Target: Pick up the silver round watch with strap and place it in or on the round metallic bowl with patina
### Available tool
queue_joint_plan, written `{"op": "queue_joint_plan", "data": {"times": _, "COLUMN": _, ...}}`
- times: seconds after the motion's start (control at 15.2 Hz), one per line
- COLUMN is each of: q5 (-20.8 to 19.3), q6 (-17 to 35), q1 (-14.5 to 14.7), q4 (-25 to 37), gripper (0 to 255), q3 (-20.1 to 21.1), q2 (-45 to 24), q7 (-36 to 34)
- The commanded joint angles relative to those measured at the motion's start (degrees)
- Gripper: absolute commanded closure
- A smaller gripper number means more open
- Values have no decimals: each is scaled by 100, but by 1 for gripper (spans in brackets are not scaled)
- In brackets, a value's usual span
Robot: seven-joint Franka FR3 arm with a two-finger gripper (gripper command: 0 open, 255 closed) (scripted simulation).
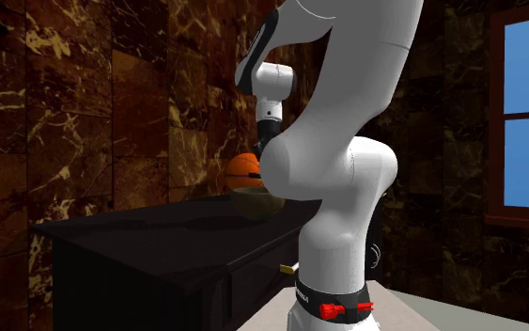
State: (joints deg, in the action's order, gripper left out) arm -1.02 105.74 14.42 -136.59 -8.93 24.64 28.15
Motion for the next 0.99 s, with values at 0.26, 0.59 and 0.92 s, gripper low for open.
{"op": "queue_joint_plan", "data": {"times": 0.26, "q5": -3, "q6": 383, "q1": -4, "q4": -298, "gripper": 255, "q3": -22, "q2": -84, "q7": 23}}
{"op": "queue_joint_plan", "data": {"times": 0.59, "q5": -2, "q6": 384, "q1": -4, "q4": -297, "gripper": 255, "q3": -22, "q2": -84, "q7": 23}}
{"op": "queue_joint_plan", "data": {"times": 0.92, "q5": -3, "q6": 384, "q1": -4, "q4": -297, "gripper": 0, "q3": -22, "q2": -84, "q7": 23}}
